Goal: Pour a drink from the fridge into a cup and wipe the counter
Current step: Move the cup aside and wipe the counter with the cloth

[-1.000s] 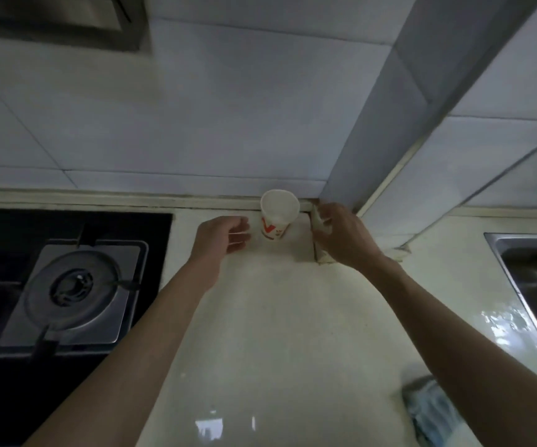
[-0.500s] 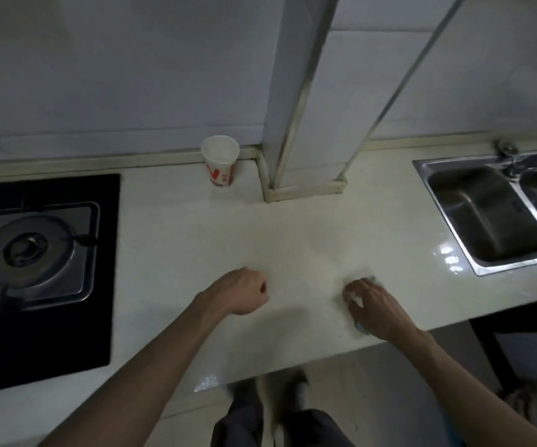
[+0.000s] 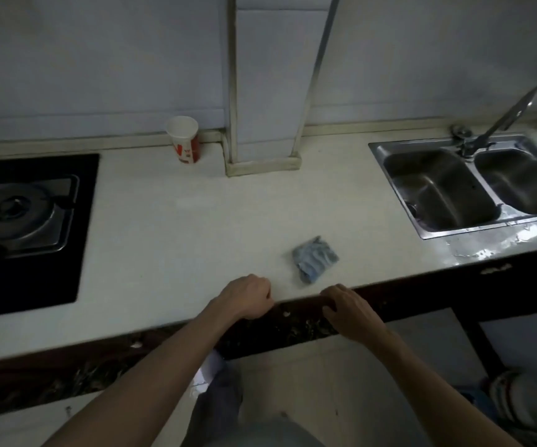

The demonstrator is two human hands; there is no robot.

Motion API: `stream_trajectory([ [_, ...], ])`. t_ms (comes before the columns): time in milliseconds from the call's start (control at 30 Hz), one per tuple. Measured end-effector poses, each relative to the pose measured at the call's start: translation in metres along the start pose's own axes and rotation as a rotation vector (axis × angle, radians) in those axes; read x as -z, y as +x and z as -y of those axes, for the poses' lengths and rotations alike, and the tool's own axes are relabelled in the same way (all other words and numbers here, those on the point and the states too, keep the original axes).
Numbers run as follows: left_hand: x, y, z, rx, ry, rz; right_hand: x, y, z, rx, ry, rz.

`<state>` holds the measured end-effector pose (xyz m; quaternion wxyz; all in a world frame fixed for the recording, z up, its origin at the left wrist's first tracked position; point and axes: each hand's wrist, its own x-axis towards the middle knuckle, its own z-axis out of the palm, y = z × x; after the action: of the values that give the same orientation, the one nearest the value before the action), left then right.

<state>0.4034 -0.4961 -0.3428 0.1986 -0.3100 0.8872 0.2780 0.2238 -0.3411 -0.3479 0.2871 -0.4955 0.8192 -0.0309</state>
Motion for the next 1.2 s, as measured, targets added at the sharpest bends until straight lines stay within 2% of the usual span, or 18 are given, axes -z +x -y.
stream_trajectory([
  [167,-0.035,-0.023,-0.051,0.016,-0.049,0.017,-0.007,-0.049,-0.036,0.031,0.004,-0.027],
  [400,-0.067,-0.035,-0.097,0.029,-0.068,-0.044,-0.005,-0.072,-0.062,0.039,-0.058,0.082],
  [667,-0.076,0.001,-0.088,0.072,-0.167,-0.199,0.009,-0.007,-0.037,0.182,-0.183,0.115],
  [967,-0.078,0.067,-0.084,0.053,-0.179,-0.341,0.015,0.081,-0.036,0.390,-0.259,0.044],
  [1200,-0.080,0.082,-0.089,0.061,-0.138,-0.292,0.001,0.110,-0.062,0.471,-0.445,0.132],
])
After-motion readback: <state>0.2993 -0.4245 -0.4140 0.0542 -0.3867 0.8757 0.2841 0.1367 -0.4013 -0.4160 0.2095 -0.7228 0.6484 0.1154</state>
